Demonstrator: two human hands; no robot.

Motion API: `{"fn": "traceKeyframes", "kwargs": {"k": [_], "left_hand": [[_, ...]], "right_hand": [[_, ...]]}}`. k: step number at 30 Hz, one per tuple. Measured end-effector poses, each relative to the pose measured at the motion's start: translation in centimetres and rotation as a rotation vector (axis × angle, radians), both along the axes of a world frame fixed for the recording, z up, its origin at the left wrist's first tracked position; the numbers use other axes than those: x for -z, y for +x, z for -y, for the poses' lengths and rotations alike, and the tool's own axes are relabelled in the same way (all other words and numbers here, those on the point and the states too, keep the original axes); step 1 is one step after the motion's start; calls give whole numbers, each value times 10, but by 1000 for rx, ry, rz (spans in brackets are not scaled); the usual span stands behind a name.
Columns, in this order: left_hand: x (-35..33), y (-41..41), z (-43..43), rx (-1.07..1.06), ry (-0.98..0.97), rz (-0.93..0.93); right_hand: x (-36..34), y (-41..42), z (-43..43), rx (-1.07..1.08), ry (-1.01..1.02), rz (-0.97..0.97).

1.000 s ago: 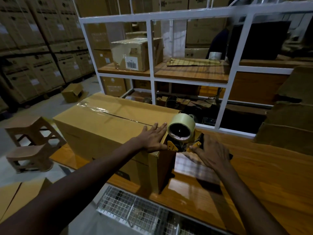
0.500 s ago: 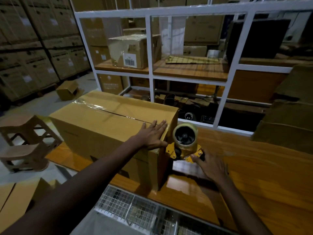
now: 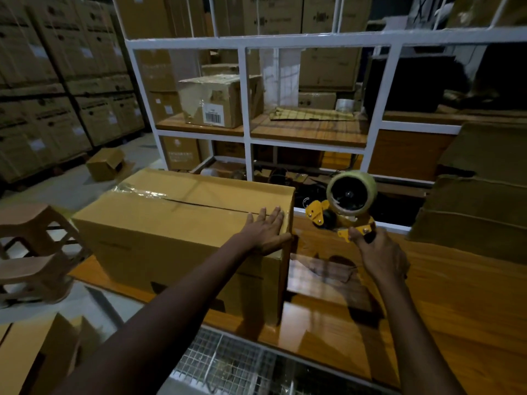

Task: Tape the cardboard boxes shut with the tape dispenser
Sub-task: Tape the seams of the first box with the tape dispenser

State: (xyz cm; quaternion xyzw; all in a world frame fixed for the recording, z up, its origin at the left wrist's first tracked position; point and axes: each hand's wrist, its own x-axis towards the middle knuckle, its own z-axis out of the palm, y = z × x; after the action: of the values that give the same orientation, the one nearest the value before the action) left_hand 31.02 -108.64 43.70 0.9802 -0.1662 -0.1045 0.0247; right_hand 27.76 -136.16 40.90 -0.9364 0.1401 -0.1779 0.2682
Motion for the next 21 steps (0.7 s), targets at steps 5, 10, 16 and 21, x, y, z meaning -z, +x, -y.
{"fn": "traceKeyframes", "kwargs": {"k": [5,10,16,21], "left_hand": [[-10,1,-38,90,121,9],[-6,20,-145,-110,85,-22],[-2,39,-261,-205,99,-9],[-4,57,-356,-351,156,22]], "right_hand": [[-34,6,-40,-21,-5,70],[-60,10,-117,-62,-87,112],[-78,22,-233,-137,-84,145],[-84,30,-324,-151,-91,148]]}}
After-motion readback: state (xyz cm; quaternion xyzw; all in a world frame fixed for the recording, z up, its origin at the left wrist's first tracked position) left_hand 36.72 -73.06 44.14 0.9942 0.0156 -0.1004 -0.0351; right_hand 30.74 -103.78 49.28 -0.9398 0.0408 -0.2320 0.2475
